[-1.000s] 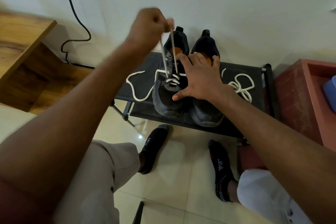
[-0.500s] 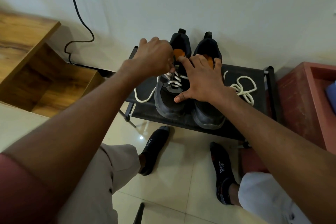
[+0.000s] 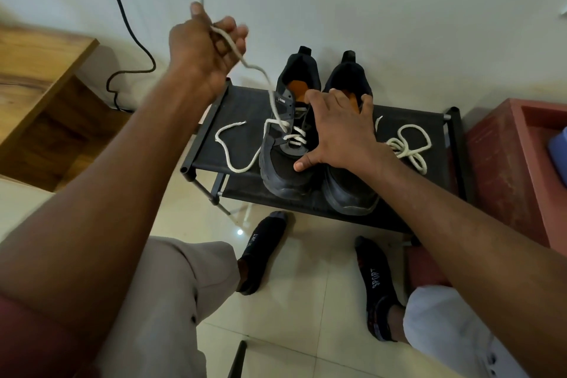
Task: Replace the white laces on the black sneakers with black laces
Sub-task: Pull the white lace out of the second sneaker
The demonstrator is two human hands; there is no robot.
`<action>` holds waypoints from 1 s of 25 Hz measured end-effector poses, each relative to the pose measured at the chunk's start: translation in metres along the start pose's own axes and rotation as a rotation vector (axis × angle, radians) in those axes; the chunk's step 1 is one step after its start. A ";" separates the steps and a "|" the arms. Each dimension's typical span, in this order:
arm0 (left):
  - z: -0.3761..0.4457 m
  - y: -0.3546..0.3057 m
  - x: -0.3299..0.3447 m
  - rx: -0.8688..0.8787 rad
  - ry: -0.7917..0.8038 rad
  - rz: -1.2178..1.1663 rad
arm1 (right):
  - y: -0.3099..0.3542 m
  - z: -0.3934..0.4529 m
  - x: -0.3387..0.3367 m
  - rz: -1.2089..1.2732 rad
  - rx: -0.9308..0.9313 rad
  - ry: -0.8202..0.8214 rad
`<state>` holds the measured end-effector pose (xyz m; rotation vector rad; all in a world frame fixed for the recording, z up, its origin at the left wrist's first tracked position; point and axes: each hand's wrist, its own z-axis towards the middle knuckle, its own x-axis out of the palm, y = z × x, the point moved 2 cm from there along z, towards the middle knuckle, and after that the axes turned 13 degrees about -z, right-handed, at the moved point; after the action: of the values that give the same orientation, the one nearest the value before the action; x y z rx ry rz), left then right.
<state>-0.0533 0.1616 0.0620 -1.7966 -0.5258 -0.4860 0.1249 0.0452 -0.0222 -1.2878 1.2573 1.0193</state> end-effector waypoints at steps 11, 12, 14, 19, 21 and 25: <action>0.032 0.039 -0.043 0.043 0.383 1.843 | 0.024 0.013 -0.023 0.023 0.060 -0.119; 0.028 0.044 -0.038 0.060 0.475 1.845 | 0.029 0.014 -0.023 0.006 0.061 -0.147; 0.014 0.057 -0.025 0.045 0.733 1.800 | 0.036 0.015 -0.024 -0.012 0.069 -0.131; 0.000 0.090 -0.024 -0.060 0.834 1.802 | 0.033 0.020 -0.027 0.012 0.014 -0.071; 0.004 0.092 -0.027 -0.041 0.800 1.743 | 0.027 0.016 -0.029 0.096 0.006 -0.081; 0.009 0.089 -0.034 -0.058 0.739 1.671 | 0.001 -0.001 -0.028 0.476 0.175 -0.174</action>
<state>-0.0288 0.1438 -0.0291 -1.3658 1.4302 0.0813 0.1216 0.0477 0.0059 -0.7603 1.5148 1.2890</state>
